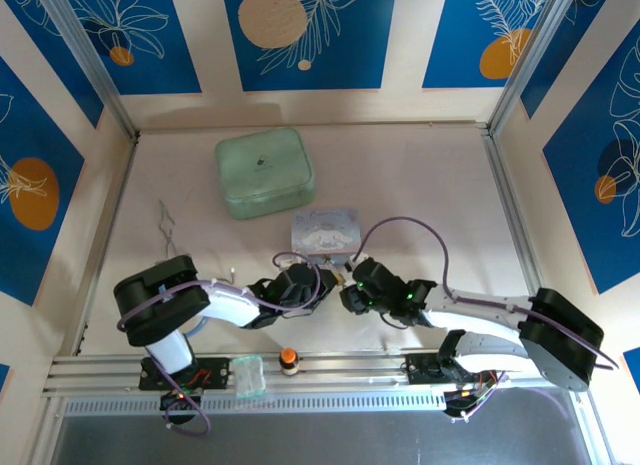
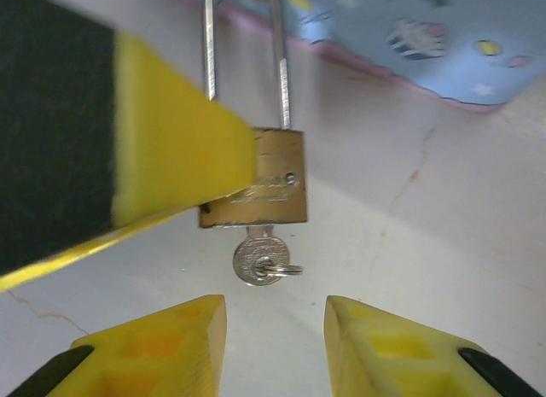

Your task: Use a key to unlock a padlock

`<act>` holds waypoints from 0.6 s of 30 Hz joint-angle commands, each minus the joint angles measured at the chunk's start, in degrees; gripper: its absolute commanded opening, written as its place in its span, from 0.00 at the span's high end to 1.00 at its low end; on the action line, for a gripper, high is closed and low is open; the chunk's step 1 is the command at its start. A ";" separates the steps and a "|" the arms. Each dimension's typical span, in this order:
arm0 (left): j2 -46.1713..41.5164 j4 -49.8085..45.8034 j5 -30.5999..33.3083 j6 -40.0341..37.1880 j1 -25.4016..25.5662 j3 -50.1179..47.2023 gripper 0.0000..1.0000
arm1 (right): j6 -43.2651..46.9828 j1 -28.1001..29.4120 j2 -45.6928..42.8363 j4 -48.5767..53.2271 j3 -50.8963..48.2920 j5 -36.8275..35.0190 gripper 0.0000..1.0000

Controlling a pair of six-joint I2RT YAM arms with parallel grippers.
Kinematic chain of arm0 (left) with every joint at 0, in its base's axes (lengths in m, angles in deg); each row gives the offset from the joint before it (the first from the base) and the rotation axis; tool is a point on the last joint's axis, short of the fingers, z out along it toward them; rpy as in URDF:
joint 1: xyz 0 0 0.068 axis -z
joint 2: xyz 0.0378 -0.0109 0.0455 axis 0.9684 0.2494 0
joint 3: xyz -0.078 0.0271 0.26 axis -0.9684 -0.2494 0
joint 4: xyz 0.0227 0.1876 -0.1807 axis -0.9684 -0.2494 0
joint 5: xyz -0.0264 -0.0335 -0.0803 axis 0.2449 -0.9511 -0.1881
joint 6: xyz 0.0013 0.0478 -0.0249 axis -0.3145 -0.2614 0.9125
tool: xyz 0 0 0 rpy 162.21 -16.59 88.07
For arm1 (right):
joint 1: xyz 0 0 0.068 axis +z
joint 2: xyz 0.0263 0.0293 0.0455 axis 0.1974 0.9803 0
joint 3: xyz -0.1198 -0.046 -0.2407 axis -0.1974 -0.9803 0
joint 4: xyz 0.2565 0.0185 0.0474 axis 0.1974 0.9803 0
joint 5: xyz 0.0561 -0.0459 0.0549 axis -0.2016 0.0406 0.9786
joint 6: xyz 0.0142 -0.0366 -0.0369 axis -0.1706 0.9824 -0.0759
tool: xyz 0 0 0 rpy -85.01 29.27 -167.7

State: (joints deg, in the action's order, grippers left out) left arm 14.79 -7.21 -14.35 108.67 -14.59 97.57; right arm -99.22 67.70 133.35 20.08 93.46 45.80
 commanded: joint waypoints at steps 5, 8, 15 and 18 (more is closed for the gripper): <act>-2.27 -3.74 -4.18 -1.87 -0.59 -0.85 1.00 | 5.86 3.68 5.00 -3.02 4.44 -10.93 0.66; -2.70 -3.49 -4.60 -1.77 -0.59 -1.15 1.00 | 6.94 3.37 7.06 -5.49 4.70 -11.42 0.74; -3.17 -1.21 -5.17 -0.91 -0.68 -3.04 1.00 | 9.32 2.31 9.62 -9.25 4.48 -8.37 0.88; -3.41 -1.88 -5.39 -1.48 -0.68 -3.13 1.00 | 8.41 -0.28 7.68 -11.50 2.65 -2.70 0.89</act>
State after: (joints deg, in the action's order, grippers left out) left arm 12.65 -8.41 -16.47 107.84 -15.75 95.60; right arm -91.15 69.97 142.42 13.28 97.03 40.81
